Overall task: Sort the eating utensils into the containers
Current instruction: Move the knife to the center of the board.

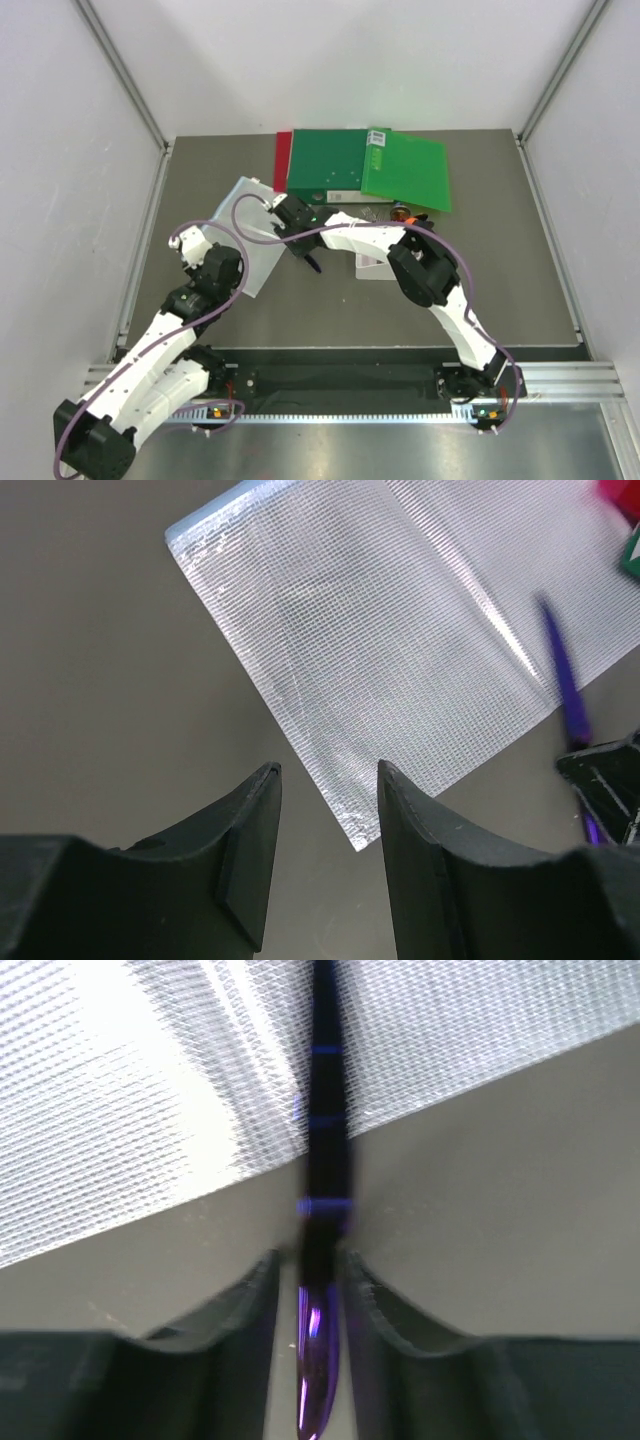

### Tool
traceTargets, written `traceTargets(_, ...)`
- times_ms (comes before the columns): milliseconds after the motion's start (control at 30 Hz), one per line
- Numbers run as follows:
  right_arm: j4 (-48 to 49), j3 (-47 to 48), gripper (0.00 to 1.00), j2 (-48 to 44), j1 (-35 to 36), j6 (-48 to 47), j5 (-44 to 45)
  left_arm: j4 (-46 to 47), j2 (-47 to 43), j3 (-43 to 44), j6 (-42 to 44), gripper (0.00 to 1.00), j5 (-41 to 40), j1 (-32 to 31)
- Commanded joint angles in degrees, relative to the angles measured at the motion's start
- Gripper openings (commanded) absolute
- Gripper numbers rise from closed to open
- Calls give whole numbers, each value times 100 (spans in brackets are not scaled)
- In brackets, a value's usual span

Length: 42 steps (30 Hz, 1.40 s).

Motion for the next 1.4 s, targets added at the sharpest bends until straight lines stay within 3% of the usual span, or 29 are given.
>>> traceTargets(0, -462, -22, 22, 301, 143, 136, 117, -27, -252, 18, -30, 49, -171, 18)
traceTargets(100, -594, -57, 1, 398, 170, 180, 108, -27, -253, -8, -30, 49, -136, 18)
traceTargets(133, -612, -75, 0, 398, 170, 206, 117, -18, -244, 0, -29, 49, -127, 27)
traceTargets(333, -533, -768, 0, 91, 214, 259, 240, 52, -235, -8, 23, 49, -110, 18)
traceTargets(700, 179, -3484, 0, -2035, 319, 883, 337, 184, -147, -26, 94, 49, -31, 27)
traceTargets(1367, 987, -3458, 0, -3012, 372, 514, 636, 158, -156, -26, 76, 49, -75, 18)
